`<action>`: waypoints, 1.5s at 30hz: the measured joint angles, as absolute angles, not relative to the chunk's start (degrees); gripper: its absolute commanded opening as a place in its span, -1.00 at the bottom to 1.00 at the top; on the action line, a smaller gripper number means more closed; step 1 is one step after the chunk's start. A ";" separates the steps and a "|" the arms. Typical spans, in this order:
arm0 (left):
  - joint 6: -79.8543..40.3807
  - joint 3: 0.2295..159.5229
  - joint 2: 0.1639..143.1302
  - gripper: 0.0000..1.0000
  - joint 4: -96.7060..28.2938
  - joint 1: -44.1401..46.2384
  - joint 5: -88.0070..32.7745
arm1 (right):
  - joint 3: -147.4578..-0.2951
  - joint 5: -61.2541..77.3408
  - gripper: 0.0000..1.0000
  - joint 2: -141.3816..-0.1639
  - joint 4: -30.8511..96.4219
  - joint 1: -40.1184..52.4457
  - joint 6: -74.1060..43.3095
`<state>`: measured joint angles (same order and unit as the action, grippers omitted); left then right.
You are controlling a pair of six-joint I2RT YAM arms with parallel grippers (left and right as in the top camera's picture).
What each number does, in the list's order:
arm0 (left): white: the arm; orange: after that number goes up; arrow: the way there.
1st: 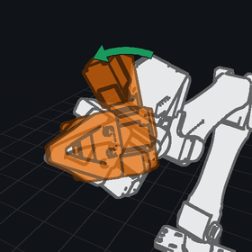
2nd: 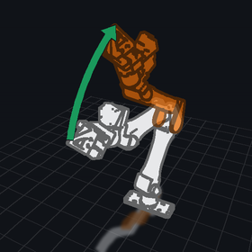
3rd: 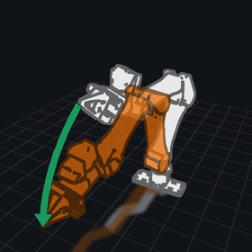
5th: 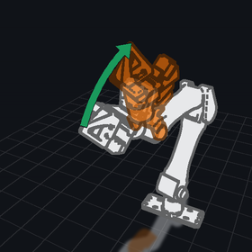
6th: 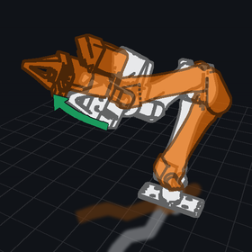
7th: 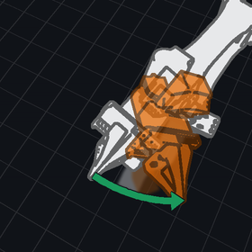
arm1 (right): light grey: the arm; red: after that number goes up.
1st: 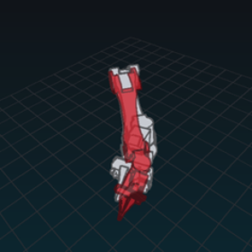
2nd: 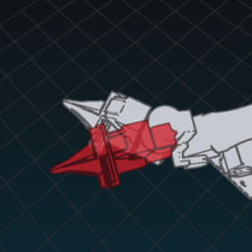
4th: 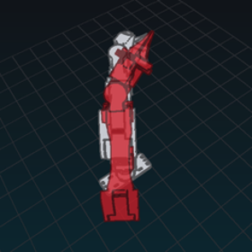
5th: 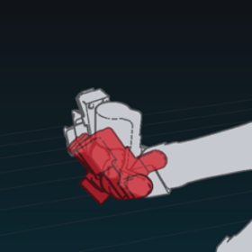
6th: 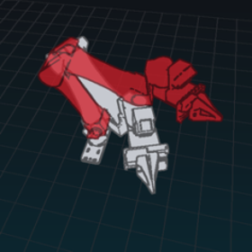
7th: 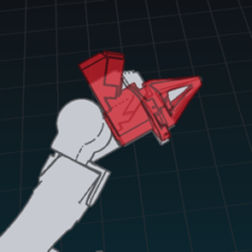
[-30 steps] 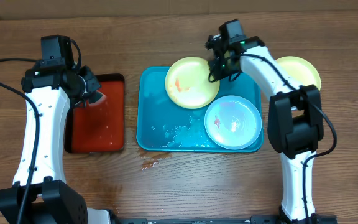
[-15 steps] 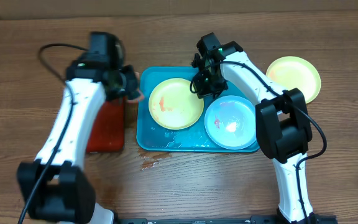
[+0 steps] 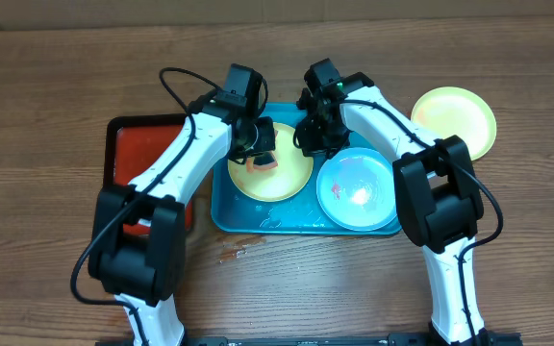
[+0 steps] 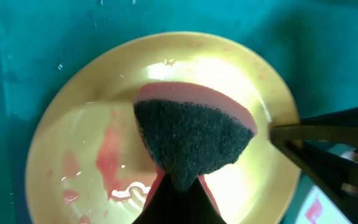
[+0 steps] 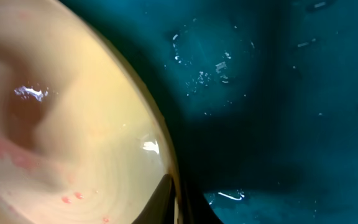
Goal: Clean dirty plates on tray and stack at the side
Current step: 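Scrub the held yellow plate with the sponge in the left gripper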
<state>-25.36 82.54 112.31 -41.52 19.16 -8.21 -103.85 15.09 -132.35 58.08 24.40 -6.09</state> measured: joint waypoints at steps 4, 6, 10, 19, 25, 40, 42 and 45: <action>-25.39 82.54 114.26 -0.92 -40.66 19.14 -8.16 | -103.46 15.40 -0.93 -132.16 57.41 24.36 -6.70; -25.36 82.54 115.50 -0.92 -39.33 19.14 -8.19 | -103.37 15.68 -0.93 -132.16 56.90 24.38 -6.90; -25.36 82.54 118.17 -0.92 -38.70 19.14 -7.27 | -103.35 15.94 -0.93 -132.16 56.51 24.43 -7.11; -25.36 84.12 118.65 -0.92 -44.38 19.64 5.13 | -103.11 16.75 -0.93 -132.16 55.75 24.84 -7.44; -25.34 87.57 118.65 -0.92 -50.59 18.46 10.55 | -103.09 16.95 -0.93 -132.16 55.75 24.84 -7.49; -25.34 85.78 118.63 -0.92 -46.83 19.14 -6.98 | -103.04 17.02 -0.93 -132.16 55.46 24.84 -7.46; -25.23 83.88 118.63 -0.92 -45.63 19.16 -7.73 | -102.98 16.97 -0.93 -132.16 55.31 24.84 -7.38; -24.29 83.31 118.39 -0.92 -45.50 19.16 -6.76 | -102.96 17.02 -0.93 -132.16 55.27 24.84 -7.29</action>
<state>-24.29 83.31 118.39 -45.50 19.16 -6.76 -102.96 17.02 -132.16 55.27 24.84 -7.29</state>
